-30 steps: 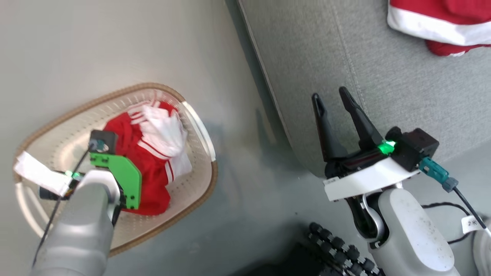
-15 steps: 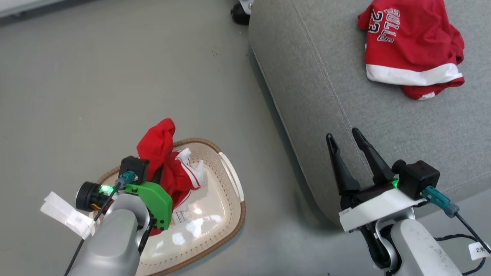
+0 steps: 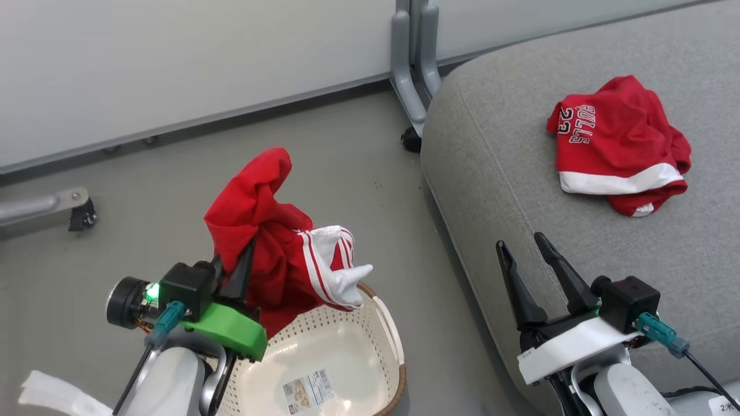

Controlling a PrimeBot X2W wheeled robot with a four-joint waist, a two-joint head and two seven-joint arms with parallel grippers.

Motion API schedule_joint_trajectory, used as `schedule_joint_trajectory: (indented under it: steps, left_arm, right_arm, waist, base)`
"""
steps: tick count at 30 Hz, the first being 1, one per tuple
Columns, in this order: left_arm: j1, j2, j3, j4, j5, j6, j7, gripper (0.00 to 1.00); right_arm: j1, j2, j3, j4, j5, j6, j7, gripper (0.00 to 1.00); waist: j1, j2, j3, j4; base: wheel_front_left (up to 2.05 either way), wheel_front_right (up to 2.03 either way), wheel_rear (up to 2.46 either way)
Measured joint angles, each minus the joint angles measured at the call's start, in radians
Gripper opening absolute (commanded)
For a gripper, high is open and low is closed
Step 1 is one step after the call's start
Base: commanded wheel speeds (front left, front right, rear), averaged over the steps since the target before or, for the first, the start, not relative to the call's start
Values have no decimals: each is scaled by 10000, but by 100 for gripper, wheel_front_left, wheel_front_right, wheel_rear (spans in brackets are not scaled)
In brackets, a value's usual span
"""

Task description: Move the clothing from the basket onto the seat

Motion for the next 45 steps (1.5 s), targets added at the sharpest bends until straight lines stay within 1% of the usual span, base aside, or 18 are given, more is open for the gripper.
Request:
schedule_joint_trajectory:
  steps: [3, 9, 14, 21, 24, 31, 38, 45]
  left_arm:
    - [522, -134, 376, -1235, 186, -2, -2, 0]
    - [1133, -451, 757, -3367, 447, -31, -8, 0]
    - [1376, -577, 596, -4736, 479, -42, -17, 0]
    - [1500, -775, 274, -5960, -69, -42, -17, 0]
    - [1499, -872, -21, -6341, -401, -42, -17, 0]
    - [1429, -959, -681, -6884, -780, -42, -17, 0]
    - [1421, -1041, -1018, -7003, -1317, -42, -17, 0]
    - [1392, -1057, -1218, -7045, -1361, -42, -17, 0]
  right_arm:
    - [94, -79, 42, -29, -2, 0, 0, 100]
    - [173, -182, 109, -59, 0, 0, 0, 100]
    - [192, -198, 186, -88, -2, 0, 0, 100]
    - [299, -238, 230, -127, 0, 0, 0, 100]
    - [336, -253, 232, -127, 0, 0, 0, 100]
    - [335, -253, 194, -142, 0, 0, 0, 100]
    - [336, -222, 107, -169, -2, 0, 0, 100]
    - [336, -221, 90, -167, -2, 0, 0, 100]
  waist:
    - [0, 0, -396, 137]
    - [0, 0, -892, 362]
    - [0, 0, -1063, 422]
    - [0, 0, -1089, 380]
    - [0, 0, -1091, 356]
    - [0, 0, -1034, 295]
    - [0, 0, -957, 229]
    - [0, 0, -925, 162]
  base:
    - [0, 0, 0]
    - [0, 0, 0]
    - [0, 0, 0]
    - [0, 0, 0]
    - [0, 0, 0]
    - [0, 0, 0]
    - [0, 0, 0]
    - [0, 0, 0]
